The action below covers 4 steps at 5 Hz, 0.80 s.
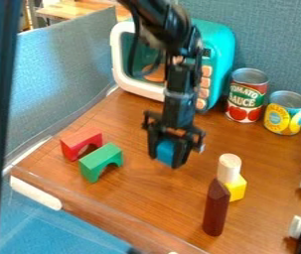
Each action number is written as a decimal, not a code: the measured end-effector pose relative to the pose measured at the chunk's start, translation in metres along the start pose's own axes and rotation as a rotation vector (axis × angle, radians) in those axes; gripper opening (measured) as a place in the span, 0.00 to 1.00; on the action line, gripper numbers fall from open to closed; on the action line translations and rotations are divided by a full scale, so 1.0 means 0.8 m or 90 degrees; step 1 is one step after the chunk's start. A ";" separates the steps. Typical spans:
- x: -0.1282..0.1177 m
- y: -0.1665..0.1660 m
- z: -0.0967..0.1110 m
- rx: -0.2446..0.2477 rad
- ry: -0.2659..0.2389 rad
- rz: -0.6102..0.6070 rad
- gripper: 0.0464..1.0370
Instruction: Put the blue cube on top of the cylinder
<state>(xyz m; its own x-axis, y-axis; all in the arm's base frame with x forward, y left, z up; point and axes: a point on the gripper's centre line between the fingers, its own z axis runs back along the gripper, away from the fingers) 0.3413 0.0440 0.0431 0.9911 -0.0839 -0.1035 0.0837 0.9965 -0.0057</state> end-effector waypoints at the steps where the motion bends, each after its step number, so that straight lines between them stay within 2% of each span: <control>1: -0.008 -0.009 0.028 0.008 -0.034 0.000 0.57; 3: -0.019 -0.029 0.065 -0.004 -0.059 -0.008 0.57; 4: -0.016 -0.062 0.078 -0.007 -0.080 -0.068 0.57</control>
<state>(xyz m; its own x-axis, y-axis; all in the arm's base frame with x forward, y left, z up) 0.3308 -0.0044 0.1067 0.9817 -0.1891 0.0228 0.1896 0.9817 -0.0205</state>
